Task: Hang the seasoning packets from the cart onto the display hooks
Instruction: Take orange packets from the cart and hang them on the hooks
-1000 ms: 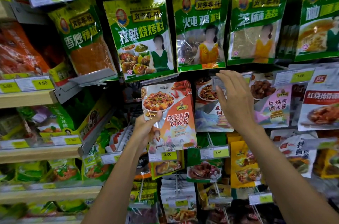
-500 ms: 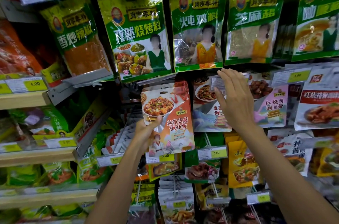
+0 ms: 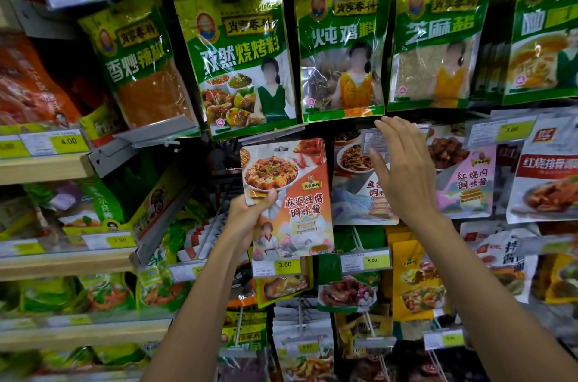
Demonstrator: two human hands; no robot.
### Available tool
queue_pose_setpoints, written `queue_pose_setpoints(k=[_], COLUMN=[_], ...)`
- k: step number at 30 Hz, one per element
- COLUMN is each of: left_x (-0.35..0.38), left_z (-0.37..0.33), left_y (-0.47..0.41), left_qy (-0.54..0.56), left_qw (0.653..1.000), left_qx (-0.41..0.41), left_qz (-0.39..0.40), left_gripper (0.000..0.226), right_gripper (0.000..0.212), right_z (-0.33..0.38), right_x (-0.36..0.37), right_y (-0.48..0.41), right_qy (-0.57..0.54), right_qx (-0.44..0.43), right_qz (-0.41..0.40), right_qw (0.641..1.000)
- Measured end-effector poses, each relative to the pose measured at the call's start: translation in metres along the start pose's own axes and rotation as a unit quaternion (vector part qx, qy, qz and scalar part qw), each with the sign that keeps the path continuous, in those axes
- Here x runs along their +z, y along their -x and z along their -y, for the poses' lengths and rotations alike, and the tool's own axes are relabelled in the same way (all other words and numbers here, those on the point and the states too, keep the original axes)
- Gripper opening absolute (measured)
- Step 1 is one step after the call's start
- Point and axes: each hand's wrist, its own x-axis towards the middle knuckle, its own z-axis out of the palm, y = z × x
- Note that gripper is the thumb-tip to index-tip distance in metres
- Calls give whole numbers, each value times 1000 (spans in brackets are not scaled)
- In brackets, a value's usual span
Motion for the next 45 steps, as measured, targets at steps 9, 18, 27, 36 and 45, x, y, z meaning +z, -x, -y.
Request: queue_pose_setpoints(k=[9,18,27,36,45], left_x=[-2,11,23,10,42], left_z=[9,21,20,26,18], left_y=[-17,-49,-67,-35,39], left_qy=[-3,5,14,-245,-365], left_qw=[999,995,985,949,892], left_qx=[-31,-47,-71,71,210], left_qz=[-28,-89,-158,-183,-166], left_gripper=[19,29,32,27,24], right_gripper=[41,42,42,44,31], right_z=[-1,-5,-5,9,12], right_x=[-2,-1,-3,-16,-55], right_y=[-1,-2,-2,5,71], right_qy=[9,29,31,21,-40], right_qx=[2,18,14,39,118], right_qz=[-6,-2,-3,0,48], right_qw=[1000,999,999,999,991])
